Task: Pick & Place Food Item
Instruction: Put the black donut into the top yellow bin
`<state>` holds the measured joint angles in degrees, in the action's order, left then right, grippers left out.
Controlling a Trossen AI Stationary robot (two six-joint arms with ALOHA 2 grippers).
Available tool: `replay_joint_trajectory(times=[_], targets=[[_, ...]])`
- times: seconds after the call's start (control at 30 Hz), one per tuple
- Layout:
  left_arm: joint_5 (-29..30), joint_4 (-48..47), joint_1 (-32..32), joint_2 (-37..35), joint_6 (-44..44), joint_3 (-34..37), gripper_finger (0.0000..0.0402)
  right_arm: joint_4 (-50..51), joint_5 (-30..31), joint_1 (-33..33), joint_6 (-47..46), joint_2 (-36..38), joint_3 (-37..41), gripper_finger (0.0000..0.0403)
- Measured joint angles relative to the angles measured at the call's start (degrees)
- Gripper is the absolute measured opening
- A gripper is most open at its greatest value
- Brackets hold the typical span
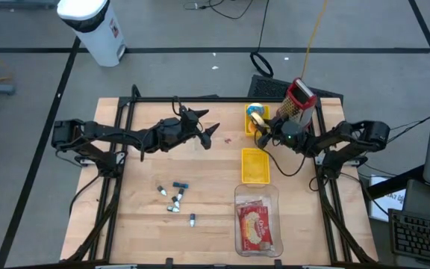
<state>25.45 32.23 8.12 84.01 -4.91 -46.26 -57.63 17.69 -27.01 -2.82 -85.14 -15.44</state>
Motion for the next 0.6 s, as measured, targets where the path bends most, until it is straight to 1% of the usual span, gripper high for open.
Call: replay_joint_trajectory(times=[0.1, 0.17, 0.5, 0.6], targets=[[0.00, -0.01, 0.00, 0.00, -0.09, 0.00, 0.0340, -0.13, 5.07, 0.96, 3.54, 0.00, 0.00, 0.0166], [-0.01, -0.16, 0.00, 0.00, -0.11, 0.00, 0.0340, -0.68, 6.40, 1.52, 5.54, 0.00, 0.00, 0.0170], [-0.02, -0.63, 0.00, 0.00, -0.11, 0.00, 0.0340, -2.00, 6.28, 2.39, 13.88, 0.00, -0.04, 0.0177], [-0.02, -0.68, 0.00, 0.00, -0.11, 0.00, 0.0340, -3.38, 6.28, 2.39, 18.60, 0.00, -0.04, 0.0177]])
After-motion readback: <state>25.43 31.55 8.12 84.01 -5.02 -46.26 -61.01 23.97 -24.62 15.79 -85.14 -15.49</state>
